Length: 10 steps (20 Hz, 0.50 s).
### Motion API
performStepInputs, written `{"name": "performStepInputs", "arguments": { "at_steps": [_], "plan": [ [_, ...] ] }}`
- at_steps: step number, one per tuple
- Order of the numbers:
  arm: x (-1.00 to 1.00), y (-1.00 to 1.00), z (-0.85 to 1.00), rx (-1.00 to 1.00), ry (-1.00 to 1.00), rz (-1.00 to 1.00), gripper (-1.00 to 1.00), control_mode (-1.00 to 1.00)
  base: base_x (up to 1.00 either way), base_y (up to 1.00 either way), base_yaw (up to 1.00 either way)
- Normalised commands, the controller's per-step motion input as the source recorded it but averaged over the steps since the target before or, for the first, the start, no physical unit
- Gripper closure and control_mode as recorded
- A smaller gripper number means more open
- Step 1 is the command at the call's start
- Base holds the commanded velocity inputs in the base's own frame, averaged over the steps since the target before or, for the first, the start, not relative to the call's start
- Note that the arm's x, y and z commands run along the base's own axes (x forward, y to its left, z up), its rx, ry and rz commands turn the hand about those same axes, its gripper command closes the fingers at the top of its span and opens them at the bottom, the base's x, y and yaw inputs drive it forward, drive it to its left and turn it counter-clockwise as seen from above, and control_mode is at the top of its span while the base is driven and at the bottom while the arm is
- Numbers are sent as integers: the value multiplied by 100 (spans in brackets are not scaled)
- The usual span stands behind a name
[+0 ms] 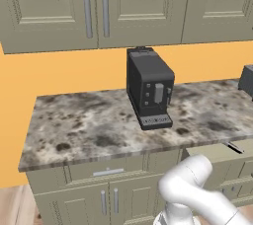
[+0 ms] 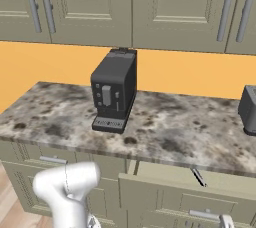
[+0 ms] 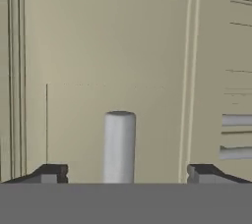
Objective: Take the tongs from the drawer on the right and place them on the dining counter next to the tray containing the hot dog.
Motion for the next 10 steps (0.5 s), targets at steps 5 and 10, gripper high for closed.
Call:
{"name": "performStepInputs", "arguments": {
  "at_steps": [5,10],
  "plan": [
    [-38,0,55,0,-7,2,-100,-100,0,0,0],
    [4,0,69,-1,-1,3,-100,-100,0,0,0]
  ]
}}
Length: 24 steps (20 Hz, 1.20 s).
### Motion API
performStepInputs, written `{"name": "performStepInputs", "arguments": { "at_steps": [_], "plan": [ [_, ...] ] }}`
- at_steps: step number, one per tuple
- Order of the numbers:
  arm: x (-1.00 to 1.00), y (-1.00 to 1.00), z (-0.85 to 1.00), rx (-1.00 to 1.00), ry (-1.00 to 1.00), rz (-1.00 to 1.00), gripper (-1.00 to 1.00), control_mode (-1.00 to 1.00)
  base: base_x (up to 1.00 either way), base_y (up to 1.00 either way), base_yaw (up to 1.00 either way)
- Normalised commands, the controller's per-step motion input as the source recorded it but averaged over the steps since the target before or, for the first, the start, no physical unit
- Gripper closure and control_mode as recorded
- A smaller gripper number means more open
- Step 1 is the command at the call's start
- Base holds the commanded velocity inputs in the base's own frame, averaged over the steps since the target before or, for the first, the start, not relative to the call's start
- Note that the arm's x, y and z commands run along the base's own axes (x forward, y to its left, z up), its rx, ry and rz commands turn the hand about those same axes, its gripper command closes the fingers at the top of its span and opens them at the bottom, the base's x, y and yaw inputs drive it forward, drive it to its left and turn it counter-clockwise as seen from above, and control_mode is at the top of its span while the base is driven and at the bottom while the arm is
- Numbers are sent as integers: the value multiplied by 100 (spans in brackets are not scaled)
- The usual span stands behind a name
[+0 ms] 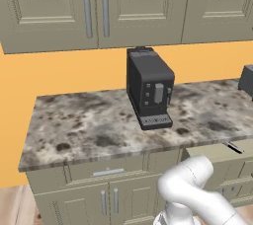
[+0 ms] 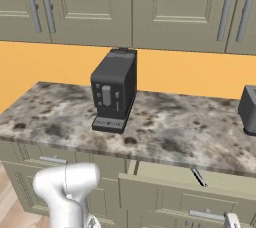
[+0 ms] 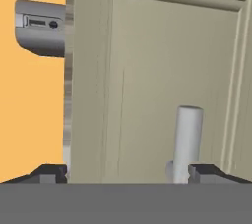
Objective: Take the tongs from the drawer on the right and place them on the dining counter next to the tray containing the hot dog.
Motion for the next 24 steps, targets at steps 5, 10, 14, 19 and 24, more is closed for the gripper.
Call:
{"name": "performStepInputs", "arguments": {
  "at_steps": [5,10,14,19,24],
  "plan": [
    [22,0,60,0,6,2,-100,-100,0,0,0],
    [67,13,25,0,28,1,-100,-100,0,0,0],
    [59,12,3,-2,32,0,-100,-100,0,0,0],
    [34,2,-1,0,33,0,-100,-100,0,0,0],
    [7,0,-29,0,24,0,-100,-100,0,0,0]
  ]
}}
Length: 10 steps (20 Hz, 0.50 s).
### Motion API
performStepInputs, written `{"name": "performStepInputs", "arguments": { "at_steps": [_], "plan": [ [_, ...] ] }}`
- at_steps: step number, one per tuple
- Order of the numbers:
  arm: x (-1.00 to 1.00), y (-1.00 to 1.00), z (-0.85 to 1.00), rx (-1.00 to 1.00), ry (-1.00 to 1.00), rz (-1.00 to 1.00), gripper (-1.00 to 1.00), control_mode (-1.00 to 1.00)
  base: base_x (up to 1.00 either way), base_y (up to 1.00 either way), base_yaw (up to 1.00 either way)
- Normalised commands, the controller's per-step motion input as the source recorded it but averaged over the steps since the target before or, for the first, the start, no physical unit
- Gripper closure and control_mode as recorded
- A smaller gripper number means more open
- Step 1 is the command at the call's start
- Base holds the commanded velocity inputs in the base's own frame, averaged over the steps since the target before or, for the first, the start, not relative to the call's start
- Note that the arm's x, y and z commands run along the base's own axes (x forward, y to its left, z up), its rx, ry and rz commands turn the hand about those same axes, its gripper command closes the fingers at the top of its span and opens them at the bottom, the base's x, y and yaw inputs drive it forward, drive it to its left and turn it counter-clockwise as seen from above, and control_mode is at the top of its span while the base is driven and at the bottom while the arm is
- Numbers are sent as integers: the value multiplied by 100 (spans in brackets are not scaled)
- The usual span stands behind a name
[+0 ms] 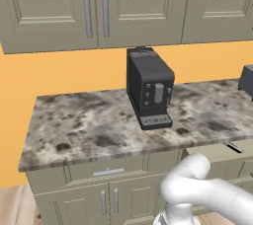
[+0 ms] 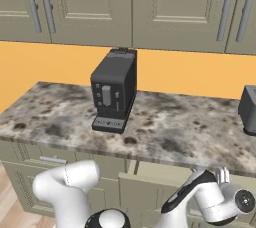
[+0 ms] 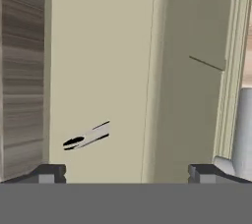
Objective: Take the tongs from the drawer on the right and place them on the dining counter next to the tray containing the hot dog.
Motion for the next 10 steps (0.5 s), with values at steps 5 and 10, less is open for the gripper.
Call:
{"name": "performStepInputs", "arguments": {
  "at_steps": [5,10],
  "plan": [
    [8,0,-30,0,22,0,-100,-100,0,0,0],
    [-52,0,-35,0,11,0,-100,-100,0,0,0]
  ]
}}
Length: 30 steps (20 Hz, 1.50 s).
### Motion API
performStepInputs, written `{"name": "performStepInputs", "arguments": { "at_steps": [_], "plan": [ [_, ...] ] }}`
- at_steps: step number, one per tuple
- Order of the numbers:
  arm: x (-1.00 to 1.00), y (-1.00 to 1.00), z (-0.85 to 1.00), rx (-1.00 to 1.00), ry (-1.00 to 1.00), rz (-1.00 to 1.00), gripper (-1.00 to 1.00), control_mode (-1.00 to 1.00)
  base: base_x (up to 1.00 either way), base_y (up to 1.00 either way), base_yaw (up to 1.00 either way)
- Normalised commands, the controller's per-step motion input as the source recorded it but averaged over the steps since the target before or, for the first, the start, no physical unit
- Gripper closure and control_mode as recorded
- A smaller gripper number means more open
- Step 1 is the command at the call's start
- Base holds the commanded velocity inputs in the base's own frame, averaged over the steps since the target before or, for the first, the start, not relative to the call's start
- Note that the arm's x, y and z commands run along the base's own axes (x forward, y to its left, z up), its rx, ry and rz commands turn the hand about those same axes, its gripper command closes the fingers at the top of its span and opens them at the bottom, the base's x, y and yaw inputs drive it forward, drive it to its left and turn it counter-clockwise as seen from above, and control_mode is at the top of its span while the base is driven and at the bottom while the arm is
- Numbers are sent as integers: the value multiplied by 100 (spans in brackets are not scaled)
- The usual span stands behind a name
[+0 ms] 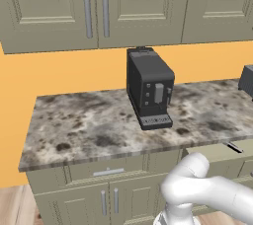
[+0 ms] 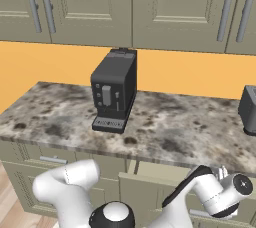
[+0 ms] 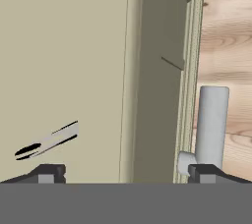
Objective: Take the tongs from the drawer on the right and place them on the dining counter next to the tray containing the hot dog.
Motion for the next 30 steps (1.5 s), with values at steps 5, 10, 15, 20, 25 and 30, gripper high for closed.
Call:
{"name": "performStepInputs", "arguments": {
  "at_steps": [5,10,15,20,25,30],
  "plan": [
    [-100,0,-64,0,0,0,-100,-100,0,0,0],
    [-100,0,-27,0,9,0,-100,-100,0,0,0],
    [-93,0,-9,-3,28,0,-100,-100,0,0,0],
    [-62,0,-9,-3,25,1,-100,-100,0,0,0],
    [-20,0,43,-1,16,3,-100,-100,0,0,0],
    [0,0,79,-5,4,2,-100,-100,0,0,0]
  ]
}}
